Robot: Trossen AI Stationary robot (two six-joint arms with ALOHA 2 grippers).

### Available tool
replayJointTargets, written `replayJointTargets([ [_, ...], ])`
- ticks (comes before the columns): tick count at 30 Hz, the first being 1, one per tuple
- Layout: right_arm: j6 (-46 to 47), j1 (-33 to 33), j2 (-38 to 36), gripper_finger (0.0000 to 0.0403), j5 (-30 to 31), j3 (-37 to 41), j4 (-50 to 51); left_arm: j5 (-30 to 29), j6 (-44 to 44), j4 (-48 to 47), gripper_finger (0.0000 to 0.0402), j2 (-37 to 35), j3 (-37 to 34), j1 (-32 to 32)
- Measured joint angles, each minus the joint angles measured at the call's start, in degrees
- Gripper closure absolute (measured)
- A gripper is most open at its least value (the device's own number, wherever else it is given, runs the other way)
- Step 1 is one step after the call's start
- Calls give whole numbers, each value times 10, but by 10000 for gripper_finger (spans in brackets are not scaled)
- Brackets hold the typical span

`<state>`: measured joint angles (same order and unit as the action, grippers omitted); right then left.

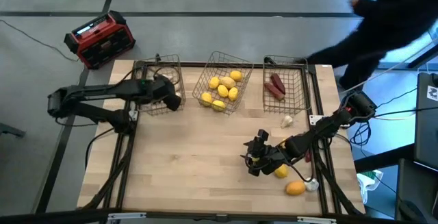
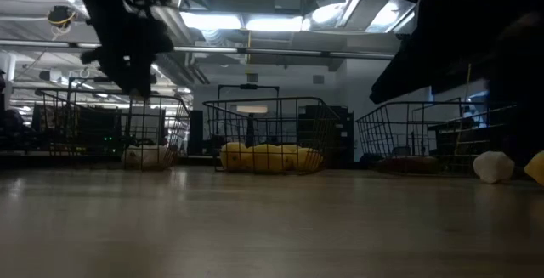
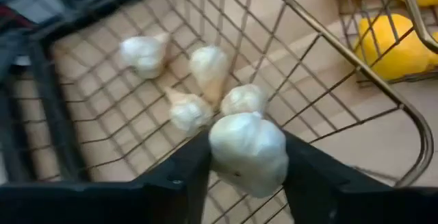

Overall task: Sort produce into baskets
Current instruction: Put the garlic into the left wire basket

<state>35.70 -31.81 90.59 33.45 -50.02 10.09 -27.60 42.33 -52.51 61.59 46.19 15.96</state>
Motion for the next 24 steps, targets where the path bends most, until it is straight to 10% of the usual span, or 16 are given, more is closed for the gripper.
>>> replayJointTargets([
  [24, 1, 0, 0, 165, 0, 0, 0, 72, -155, 25, 253, 148, 0, 168],
])
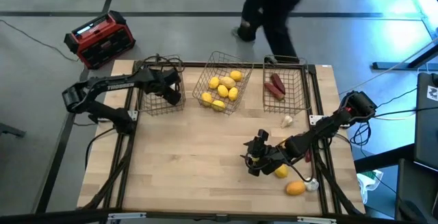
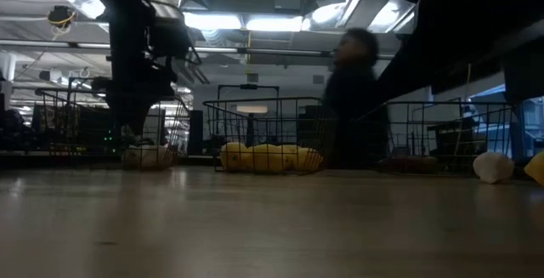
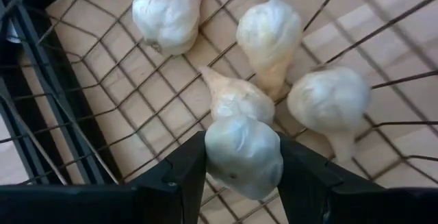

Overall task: Sort produce into baskets
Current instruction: Put the garlic into the left wire basket

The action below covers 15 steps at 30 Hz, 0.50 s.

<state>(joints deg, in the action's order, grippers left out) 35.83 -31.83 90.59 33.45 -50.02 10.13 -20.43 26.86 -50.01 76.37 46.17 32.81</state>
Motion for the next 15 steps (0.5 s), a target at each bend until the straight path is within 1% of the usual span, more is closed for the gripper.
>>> replayJointTargets([
  [7, 0, 0, 0, 165, 0, 0, 0, -2, -23, -2, 246, 40, -1, 0],
  [15, -1, 0, 0, 165, 2, 0, 2, -12, -23, 10, 195, 48, -1, -1],
])
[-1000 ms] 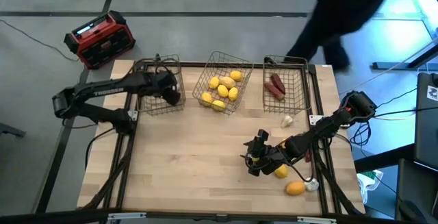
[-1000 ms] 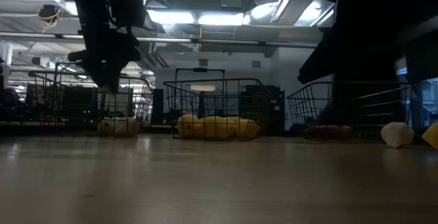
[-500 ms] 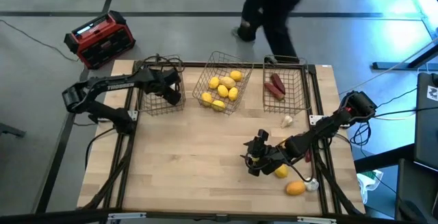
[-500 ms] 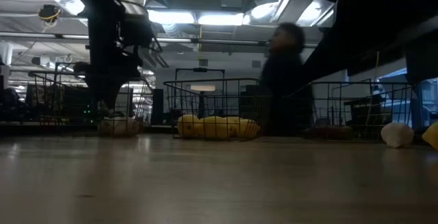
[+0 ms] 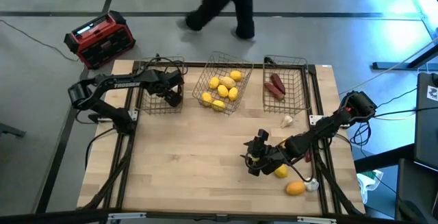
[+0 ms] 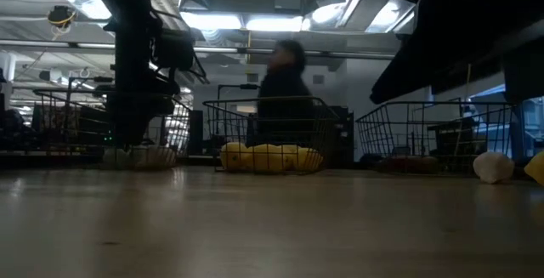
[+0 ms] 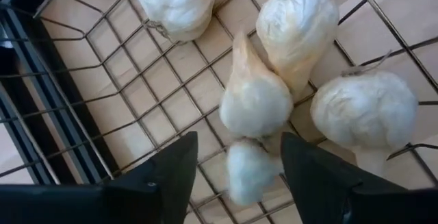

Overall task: Sort produce into baskets
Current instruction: Put the garlic into the left wire basket, then put the lemon into the middle wire basket

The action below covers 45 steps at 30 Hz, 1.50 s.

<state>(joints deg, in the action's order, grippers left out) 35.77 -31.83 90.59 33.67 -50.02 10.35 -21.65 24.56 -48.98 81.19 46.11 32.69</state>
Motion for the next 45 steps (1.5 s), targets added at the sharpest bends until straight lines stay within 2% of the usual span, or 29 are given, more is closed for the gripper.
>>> replayJointTargets([
  [5, 0, 0, 0, 165, 0, 0, 0, 0, -5, -1, 174, -1, 0, 0],
  [10, 0, 0, 0, 165, 0, 0, 0, 0, -7, -21, 174, -23, 0, -1],
  [18, 0, 0, 0, 165, -2, 0, 0, 0, 18, -15, 187, -135, 0, -28],
  [23, -1, 0, 0, 165, 0, 0, 0, 21, 29, 54, 193, -218, 0, -94],
  [28, -6, 0, 0, 165, 0, 0, 0, 40, 24, 166, 194, -259, 0, -205],
  [34, -7, 0, -21, 165, -2, 0, 18, 39, 12, 273, 194, -240, 0, -328],
  [41, 7, 0, -79, 165, -4, -1, 90, -10, 24, 313, 194, -176, 0, -423],
  [45, 17, 0, -100, 165, -54, -1, 135, -17, 12, 342, 194, -127, 0, -462],
])
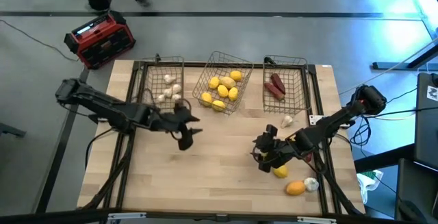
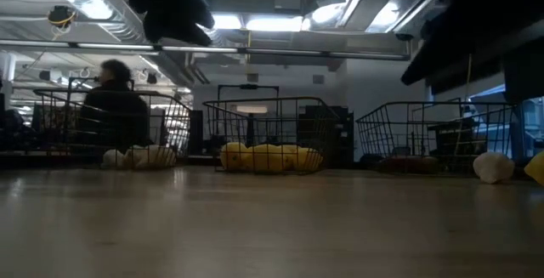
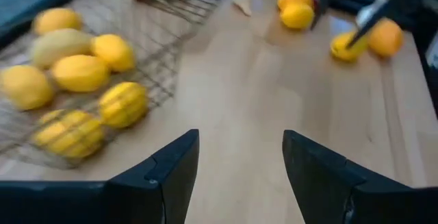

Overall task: Sort produce into baskets
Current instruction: Put the lemon into the middle wire basket

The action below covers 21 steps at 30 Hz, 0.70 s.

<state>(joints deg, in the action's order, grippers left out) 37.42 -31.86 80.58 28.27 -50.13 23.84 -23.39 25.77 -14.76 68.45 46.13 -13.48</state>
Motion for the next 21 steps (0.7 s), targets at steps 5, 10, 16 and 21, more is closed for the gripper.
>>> replayJointTargets([
  [5, -1, 0, -6, 165, -111, 0, 2, -5, -10, 43, 194, 66, 0, -37],
  [10, 34, -5, -7, 165, -204, 0, 18, -23, -30, 107, 194, 122, 0, -65],
  [16, 72, -37, -7, 165, -215, 0, 35, -26, -34, 178, 194, 168, 0, -80],
  [21, 156, -79, -7, 165, -236, 0, 101, -26, -17, 189, 194, 185, 0, -86],
])
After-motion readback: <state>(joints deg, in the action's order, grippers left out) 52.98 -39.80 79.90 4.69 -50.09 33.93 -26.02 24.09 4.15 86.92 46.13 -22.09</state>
